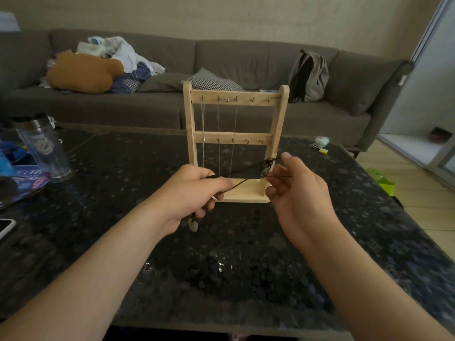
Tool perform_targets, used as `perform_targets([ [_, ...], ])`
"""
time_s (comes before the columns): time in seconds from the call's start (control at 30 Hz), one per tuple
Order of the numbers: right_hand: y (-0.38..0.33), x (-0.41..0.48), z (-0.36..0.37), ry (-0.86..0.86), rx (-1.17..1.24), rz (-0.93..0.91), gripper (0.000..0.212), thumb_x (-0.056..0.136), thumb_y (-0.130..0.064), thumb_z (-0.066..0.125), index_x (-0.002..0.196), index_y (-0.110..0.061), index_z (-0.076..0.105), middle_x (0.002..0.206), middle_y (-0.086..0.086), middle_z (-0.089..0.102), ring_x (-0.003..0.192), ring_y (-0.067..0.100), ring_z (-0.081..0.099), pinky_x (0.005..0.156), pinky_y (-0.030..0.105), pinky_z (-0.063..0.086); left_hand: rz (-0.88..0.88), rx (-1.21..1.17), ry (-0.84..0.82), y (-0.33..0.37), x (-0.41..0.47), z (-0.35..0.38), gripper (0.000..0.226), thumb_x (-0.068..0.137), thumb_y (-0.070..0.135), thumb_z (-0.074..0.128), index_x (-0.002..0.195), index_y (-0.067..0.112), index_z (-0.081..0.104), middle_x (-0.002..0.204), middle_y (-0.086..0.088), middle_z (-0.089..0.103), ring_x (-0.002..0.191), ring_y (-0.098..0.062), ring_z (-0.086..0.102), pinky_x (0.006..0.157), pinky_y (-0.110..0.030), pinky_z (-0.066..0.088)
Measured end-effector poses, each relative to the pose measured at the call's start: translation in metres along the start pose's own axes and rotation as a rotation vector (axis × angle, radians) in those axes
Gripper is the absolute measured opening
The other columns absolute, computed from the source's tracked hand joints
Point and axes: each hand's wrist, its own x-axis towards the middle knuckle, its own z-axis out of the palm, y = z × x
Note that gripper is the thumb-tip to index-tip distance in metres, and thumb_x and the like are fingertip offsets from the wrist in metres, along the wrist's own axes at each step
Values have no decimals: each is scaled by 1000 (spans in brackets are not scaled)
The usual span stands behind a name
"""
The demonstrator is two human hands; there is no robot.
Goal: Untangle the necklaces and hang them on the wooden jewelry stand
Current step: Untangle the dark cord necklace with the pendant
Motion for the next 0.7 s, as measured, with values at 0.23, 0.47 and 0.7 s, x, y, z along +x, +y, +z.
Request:
perform_targets([
  [0.23, -1, -2, -1, -140, 155, 86, 7, 103, -22, 66, 108, -18, 68, 63, -7, 44, 74, 10, 53, 70, 30, 35, 40, 139, 149, -6, 2, 3, 31, 88, 25, 89, 81, 20, 59, 78, -2, 65, 70, -15, 60, 62, -30, 49],
  [0.47, -4, -7, 1, -286, 108, 104, 18, 106, -14, 56, 117, -16, 70, 59, -7, 32, 56, 10, 42, 63, 27, 31, 23, 495, 133, -4, -4, 7, 36, 85, 13, 91, 101, 26, 61, 102, 3, 66, 83, -12, 63, 63, -23, 48],
  [0.7, -5, -8, 1, -342, -53, 99, 27, 107, -5, 38, 118, -13, 62, 90, 7, 73, 44, 12, 40, 41, 22, 32, 103, 198, 78, -5, -1, 7, 24, 94, 44, 80, 95, 21, 76, 72, 2, 77, 66, -10, 72, 64, -31, 57],
])
